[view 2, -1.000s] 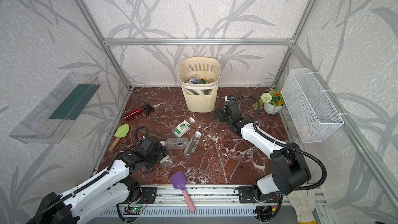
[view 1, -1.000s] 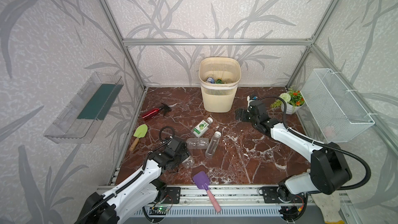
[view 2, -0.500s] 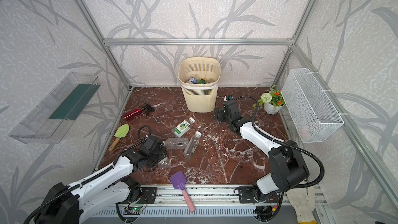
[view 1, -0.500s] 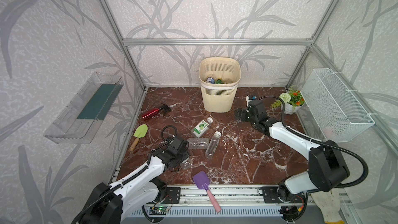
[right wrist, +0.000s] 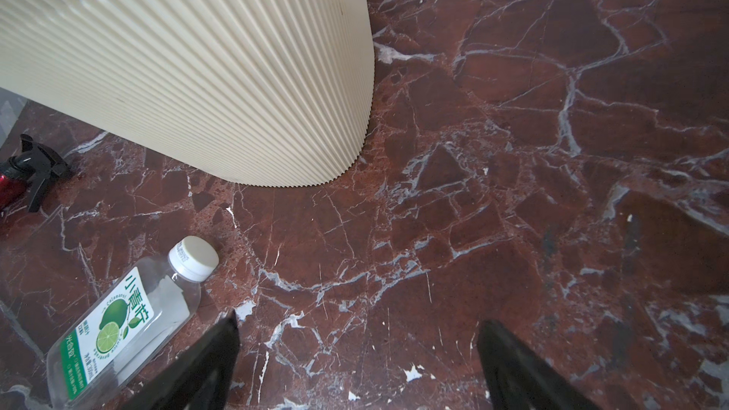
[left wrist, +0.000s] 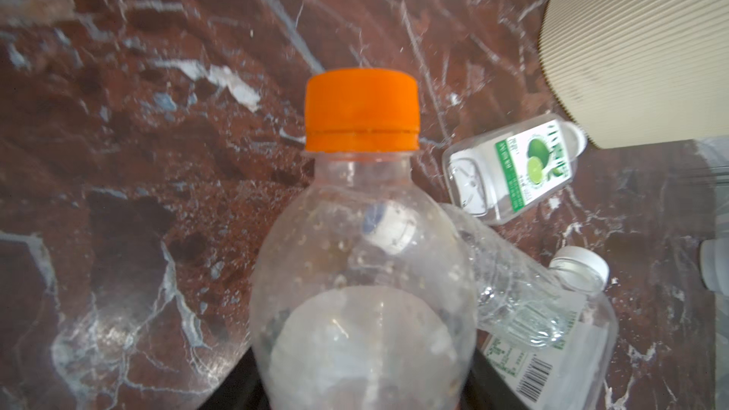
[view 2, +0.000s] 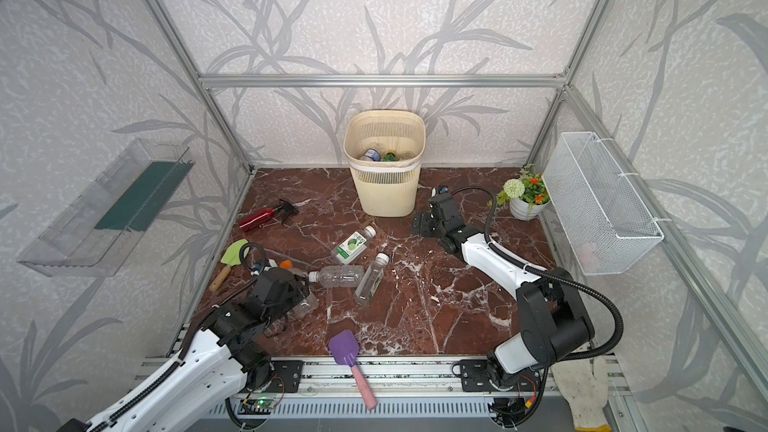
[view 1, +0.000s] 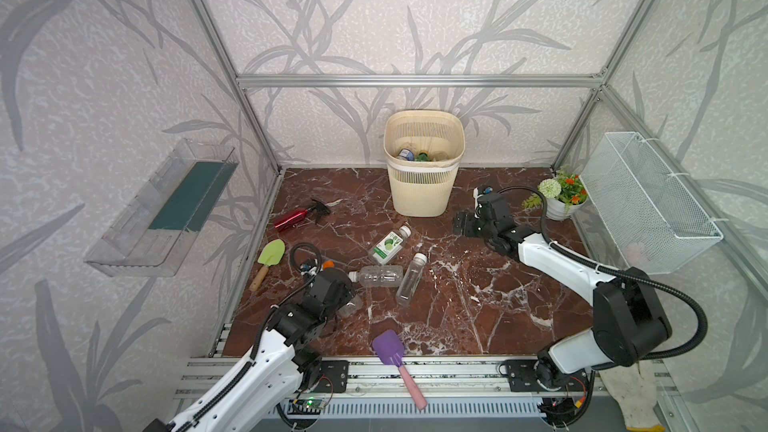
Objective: Throw the plastic bottles in the bin
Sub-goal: 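Lift the orange-capped bottle with the left gripper and carry it over the bin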
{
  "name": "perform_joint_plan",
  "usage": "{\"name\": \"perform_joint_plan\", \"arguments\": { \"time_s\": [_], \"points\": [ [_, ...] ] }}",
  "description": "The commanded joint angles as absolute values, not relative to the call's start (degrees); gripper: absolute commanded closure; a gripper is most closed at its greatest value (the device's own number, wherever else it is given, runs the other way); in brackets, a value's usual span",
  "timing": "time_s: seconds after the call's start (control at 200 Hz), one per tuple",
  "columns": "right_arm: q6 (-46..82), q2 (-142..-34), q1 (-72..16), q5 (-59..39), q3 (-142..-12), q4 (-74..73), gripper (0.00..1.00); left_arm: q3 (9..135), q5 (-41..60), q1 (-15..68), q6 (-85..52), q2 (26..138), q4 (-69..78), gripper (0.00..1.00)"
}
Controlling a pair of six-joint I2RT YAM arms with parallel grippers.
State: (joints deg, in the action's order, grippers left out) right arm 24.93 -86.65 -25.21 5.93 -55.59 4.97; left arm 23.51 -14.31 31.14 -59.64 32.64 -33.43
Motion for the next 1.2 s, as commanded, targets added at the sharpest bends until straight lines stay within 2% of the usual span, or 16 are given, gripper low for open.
{"name": "perform_joint_plan", "arguments": {
  "time_s": [0.0, 0.115, 0.32, 0.505, 0.64, 0.96, 1.2],
  "points": [
    [24.4, -87.9, -25.2, 5.5, -57.7, 7.5, 0.06, 26.8, -23.0, 31.3, -52.6, 27.4, -36.5, 0.44],
    [24.0, -88.5, -25.6, 5.6, -57.9, 7.9, 0.06, 29.1, -27.9, 31.3, -44.7, 23.1, -32.4, 0.42],
    [23.5, -89.0, -26.6, 6.1, -59.2, 10.0, 0.08, 35.7, -31.4, 31.2, -24.5, 25.9, -9.4, 0.41],
    [23.6, -86.8, -27.3, 7.9, -58.7, 11.7, 0.08, 43.4, -21.4, 31.2, -8.7, 35.2, 6.5, 0.43],
    [24.2, -84.4, -27.6, 9.3, -57.3, 12.5, 0.08, 48.0, -14.0, 31.3, -2.0, 40.2, 16.3, 0.43],
    [23.7, -80.9, -27.8, 11.3, -56.2, 13.8, 0.08, 59.7, 4.2, 31.2, 5.1, 48.6, 21.0, 0.43],
    [23.5, -80.1, -27.7, 12.0, -56.3, 14.1, 0.09, 66.4, 11.6, 31.2, 10.0, 50.1, 20.4, 0.43]
  ]
}}
